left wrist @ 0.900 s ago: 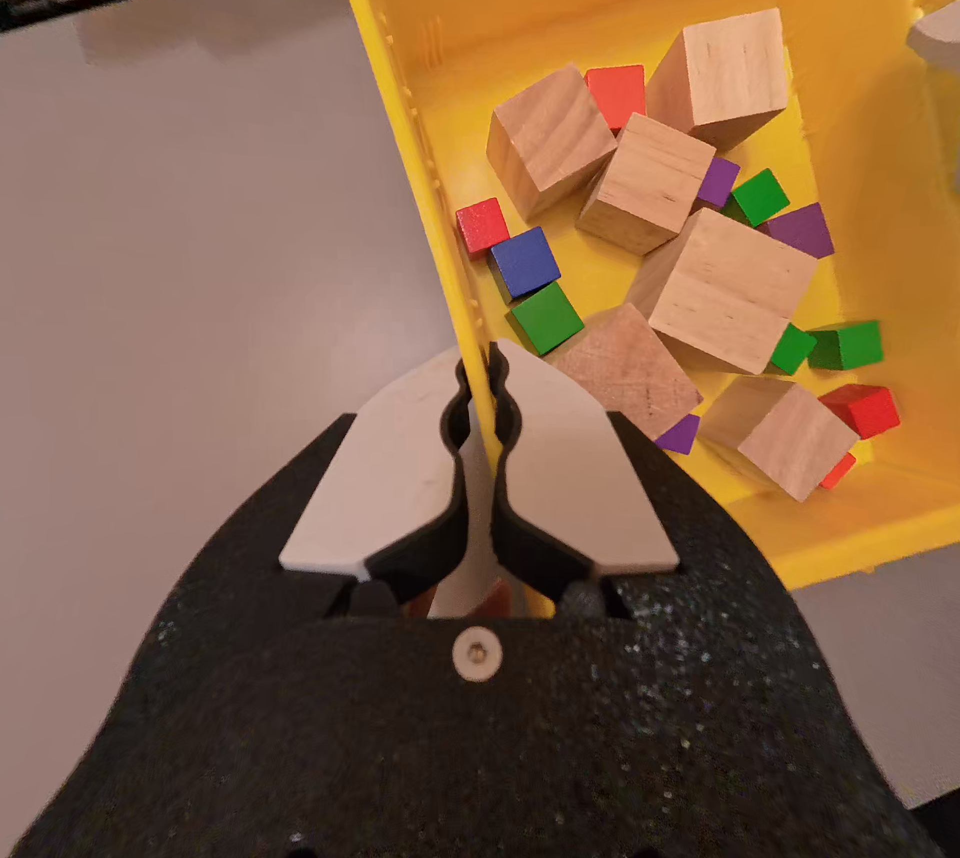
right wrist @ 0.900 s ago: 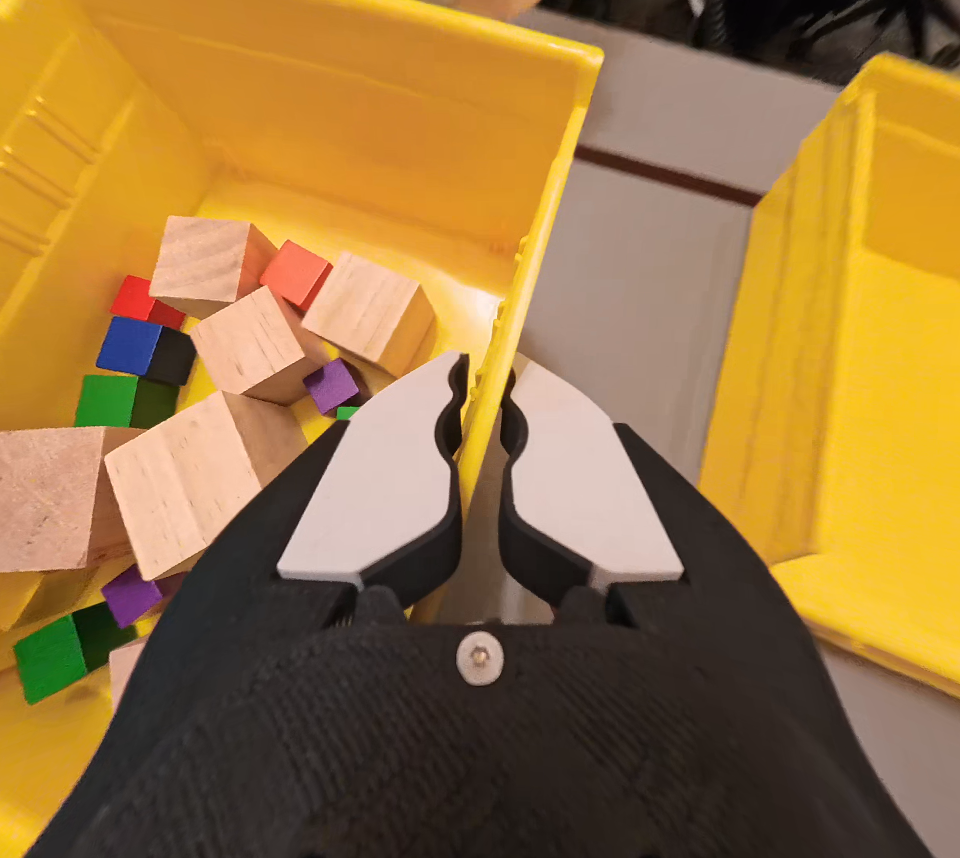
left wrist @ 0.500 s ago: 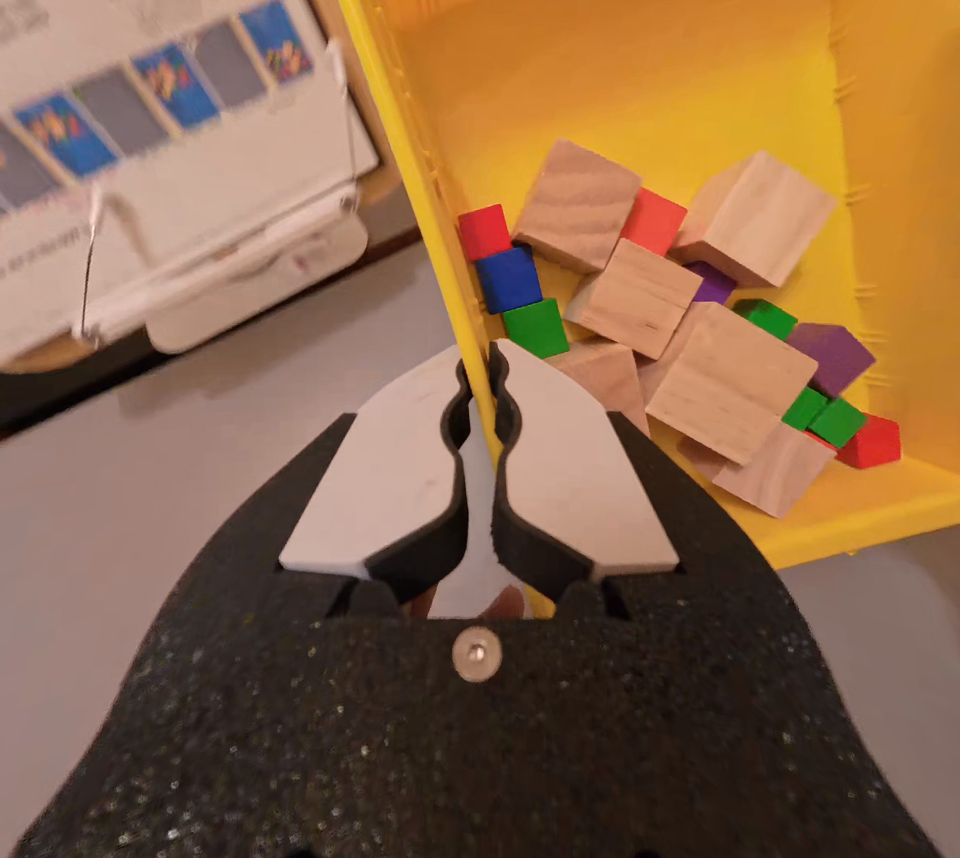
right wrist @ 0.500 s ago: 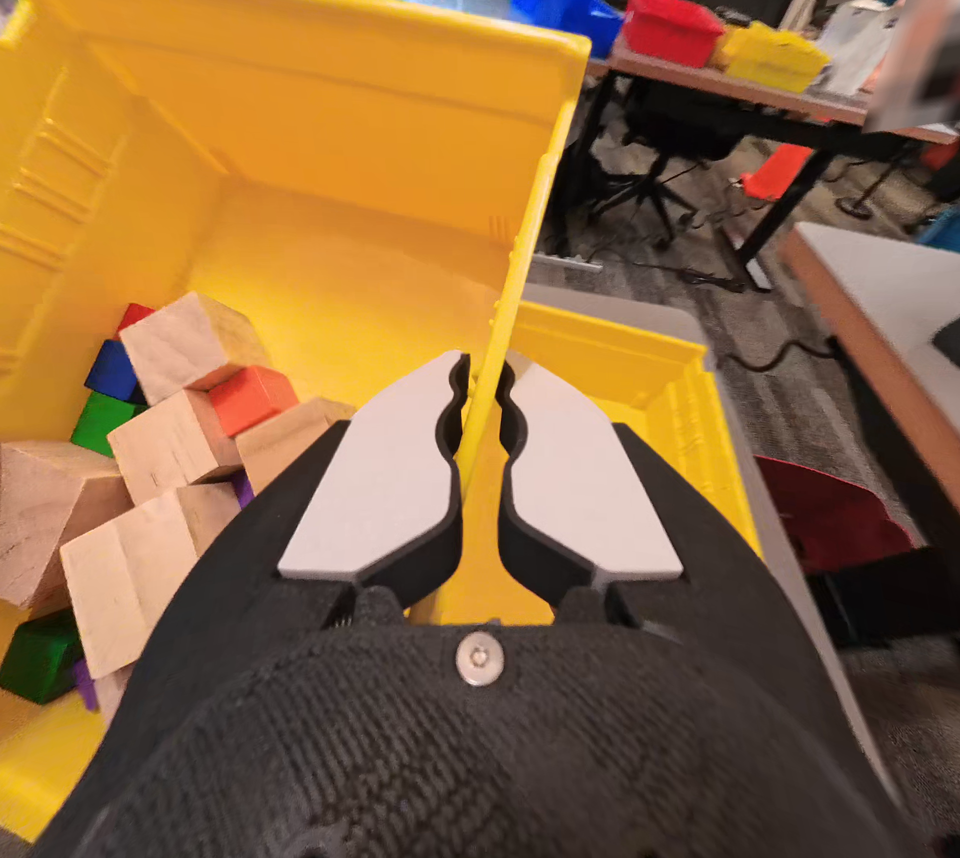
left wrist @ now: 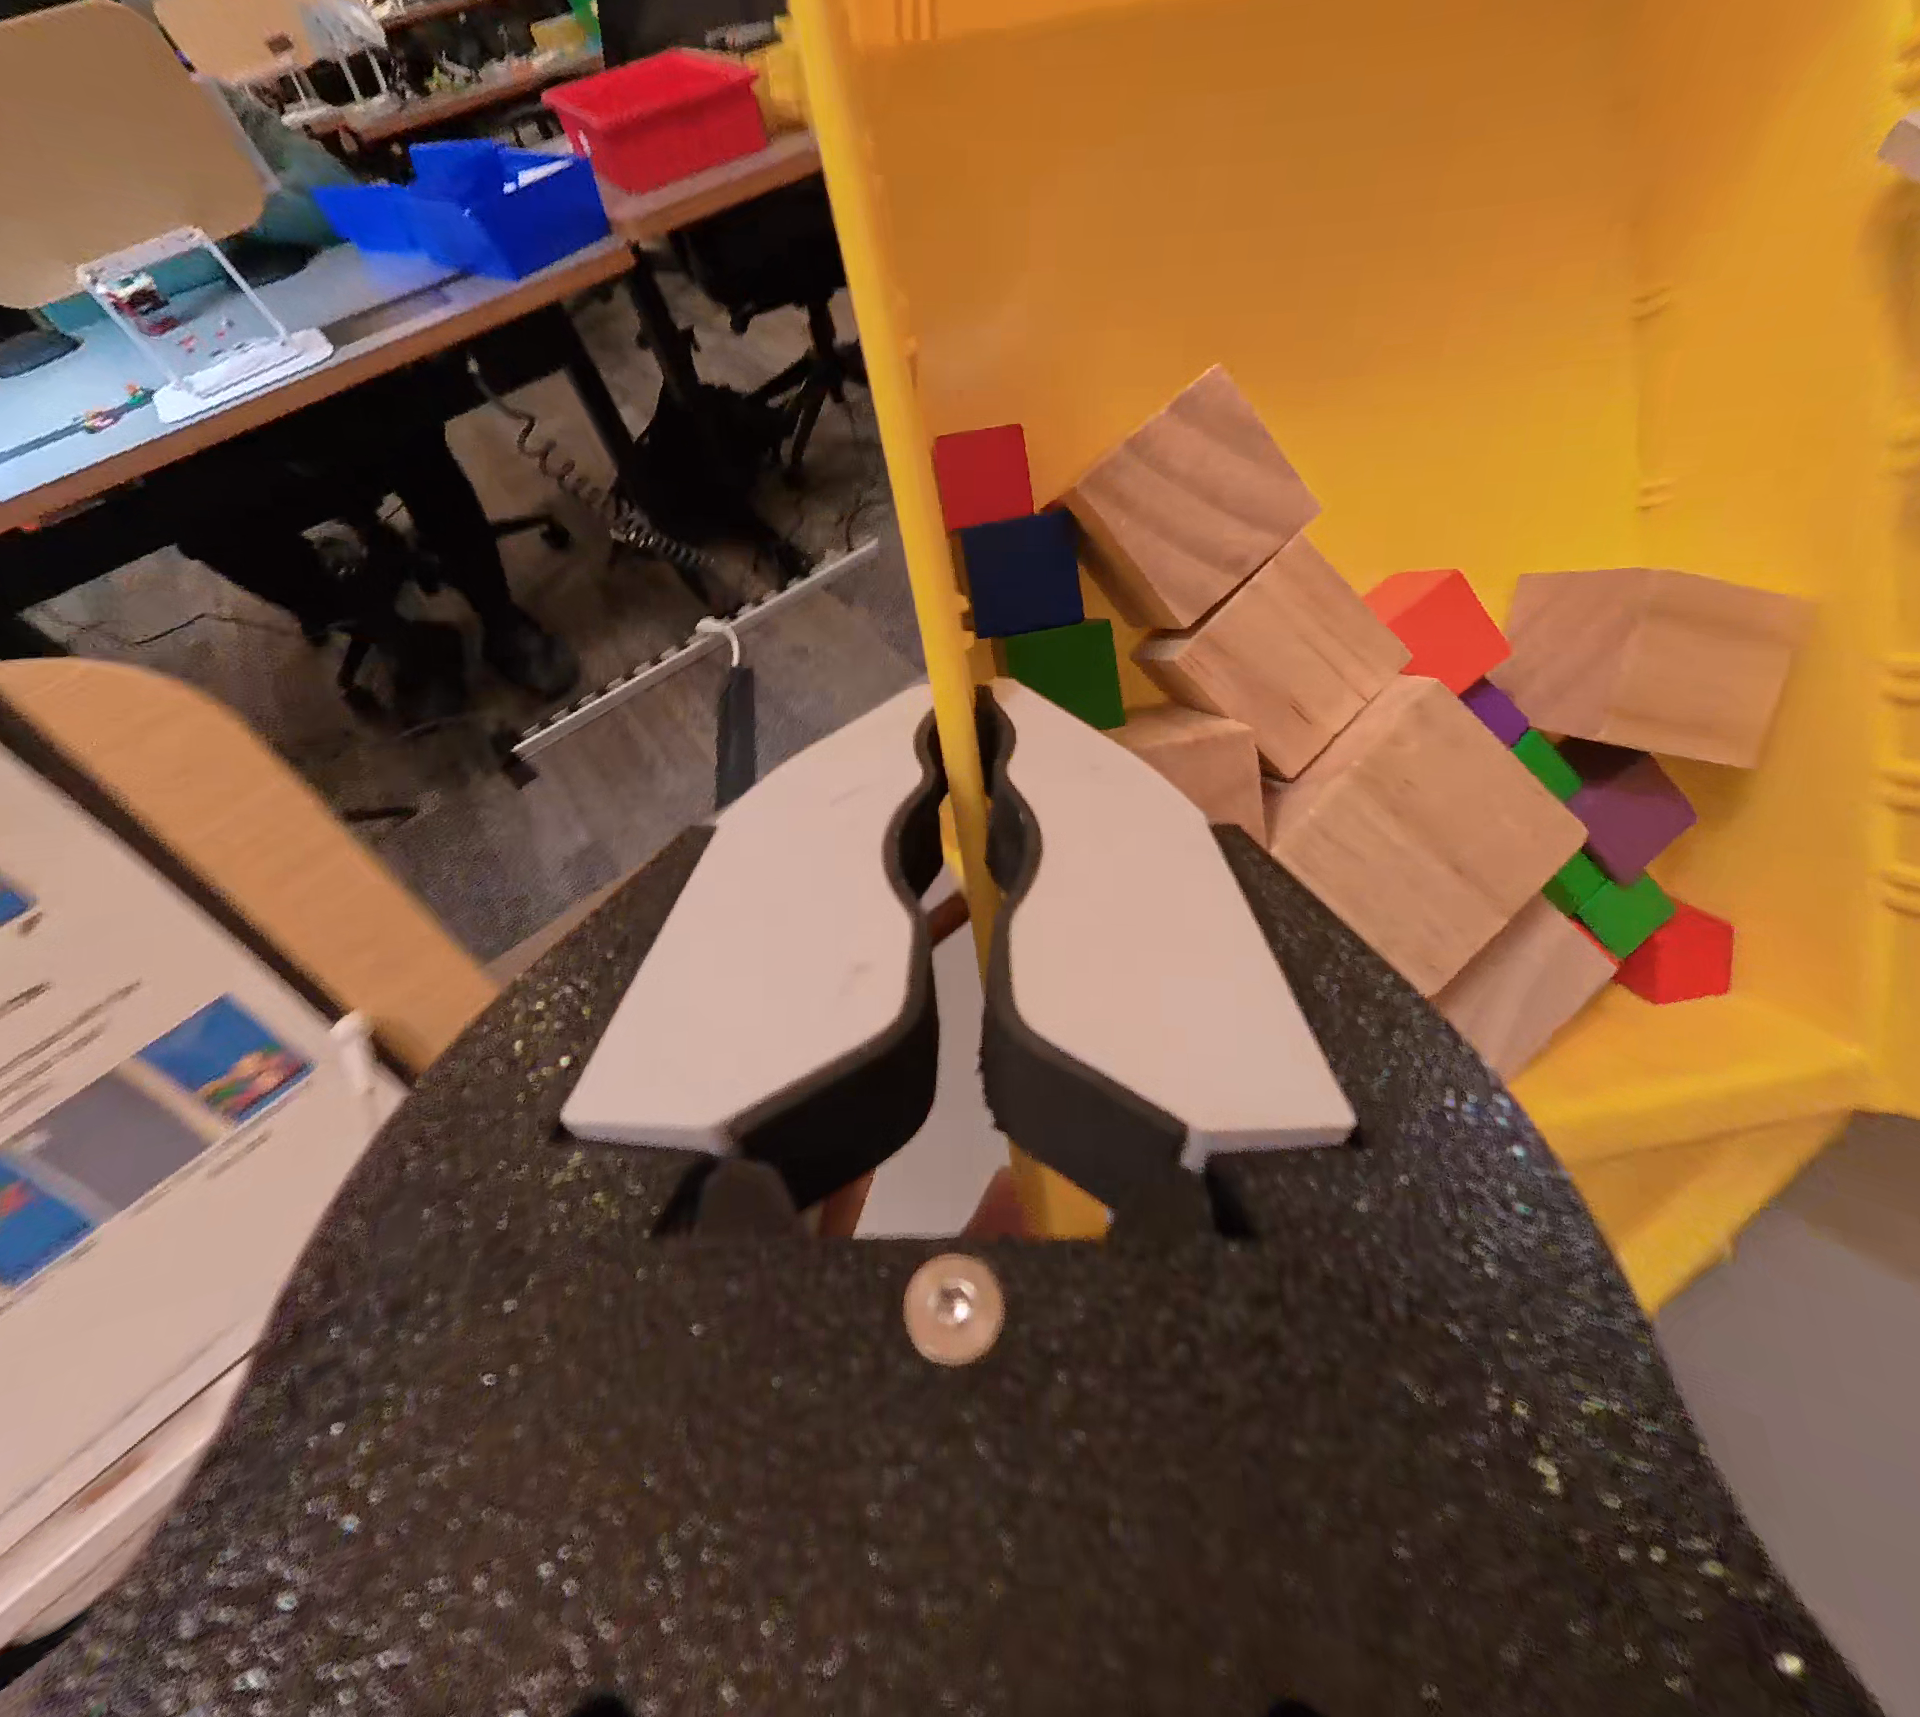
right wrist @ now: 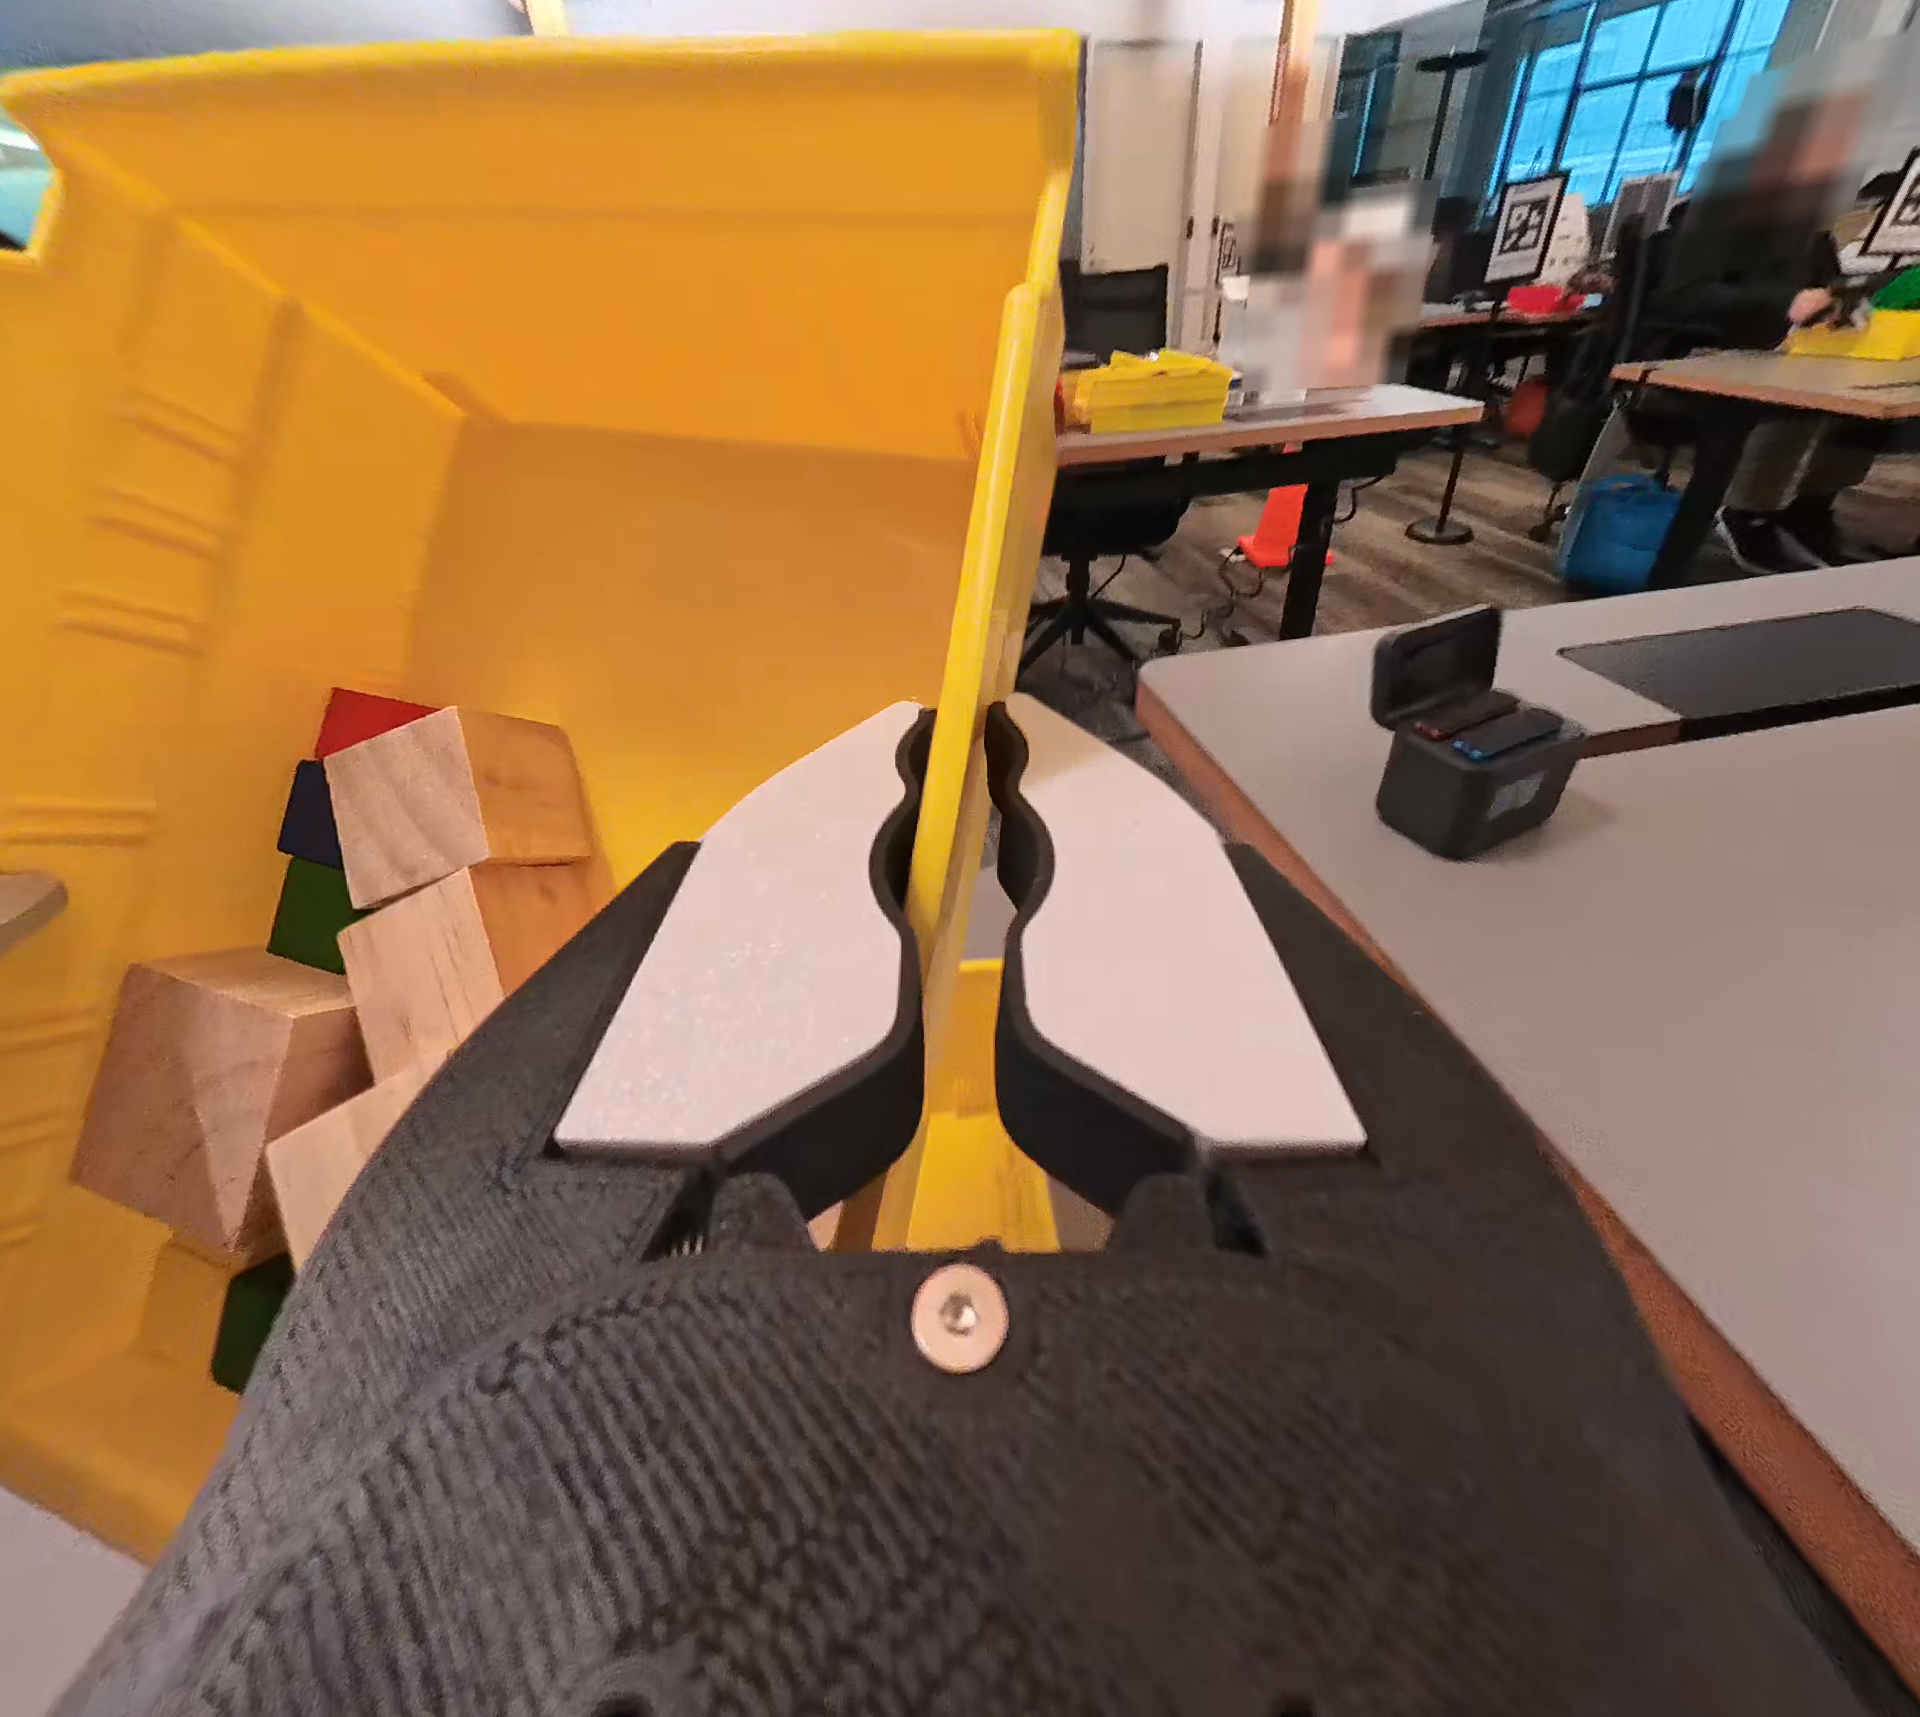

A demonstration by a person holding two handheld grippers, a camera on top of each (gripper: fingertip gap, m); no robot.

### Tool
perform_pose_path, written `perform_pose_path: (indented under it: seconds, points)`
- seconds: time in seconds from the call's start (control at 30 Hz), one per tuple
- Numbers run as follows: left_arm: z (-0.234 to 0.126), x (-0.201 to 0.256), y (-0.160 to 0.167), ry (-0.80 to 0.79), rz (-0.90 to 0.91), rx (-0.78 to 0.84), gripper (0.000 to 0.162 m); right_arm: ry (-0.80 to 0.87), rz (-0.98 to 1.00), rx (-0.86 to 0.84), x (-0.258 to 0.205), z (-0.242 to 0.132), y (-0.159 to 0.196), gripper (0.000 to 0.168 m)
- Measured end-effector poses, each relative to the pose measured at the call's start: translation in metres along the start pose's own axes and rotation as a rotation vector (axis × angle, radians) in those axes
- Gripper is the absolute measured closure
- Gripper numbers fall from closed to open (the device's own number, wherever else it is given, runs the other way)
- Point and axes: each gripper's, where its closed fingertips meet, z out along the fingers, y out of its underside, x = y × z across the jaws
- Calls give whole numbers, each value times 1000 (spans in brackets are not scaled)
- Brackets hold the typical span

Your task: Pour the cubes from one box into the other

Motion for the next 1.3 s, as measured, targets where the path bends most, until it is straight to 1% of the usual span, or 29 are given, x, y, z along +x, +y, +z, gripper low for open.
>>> perform_pose_path:
  seconds: [0.03, 0.1, 0.2, 0.4, 0.5, 0.63, 0.7, 0.93, 1.03, 1.2, 1.3]
  points:
    - [9, 2, -3, 8, -18, 29, 160, 8, -13, 25, 5, 4, -3, 158]
    - [25, 5, -5, 21, -45, 75, 160, 17, -39, 76, 11, 9, -8, 158]
    - [43, 7, -4, 26, -105, 151, 160, 6, -17, 147, 16, 17, -9, 157]
    - [62, 11, -2, -12, -91, 345, 160, -8, 39, 265, 27, 26, 3, 158]
    - [67, 14, -2, 14, -110, 447, 160, -3, 38, 346, 30, 21, 4, 157]
    - [77, 17, 4, 60, -138, 491, 160, -16, -3, 469, 27, 11, 2, 155]
    - [79, 18, 4, 80, -151, 512, 160, -4, -14, 498, 26, 8, 3, 154]
    - [84, 16, 4, 124, -116, 506, 160, 2, -49, 575, 23, 7, 2, 154]
    - [88, 14, 9, 120, -84, 462, 160, 0, -112, 582, 19, 9, -3, 155]
    - [92, 10, 14, 105, -112, 371, 160, -21, -196, 603, 8, 10, -13, 155]
    - [90, 11, 11, 116, -122, 339, 159, -31, -217, 619, 7, 9, -20, 154]
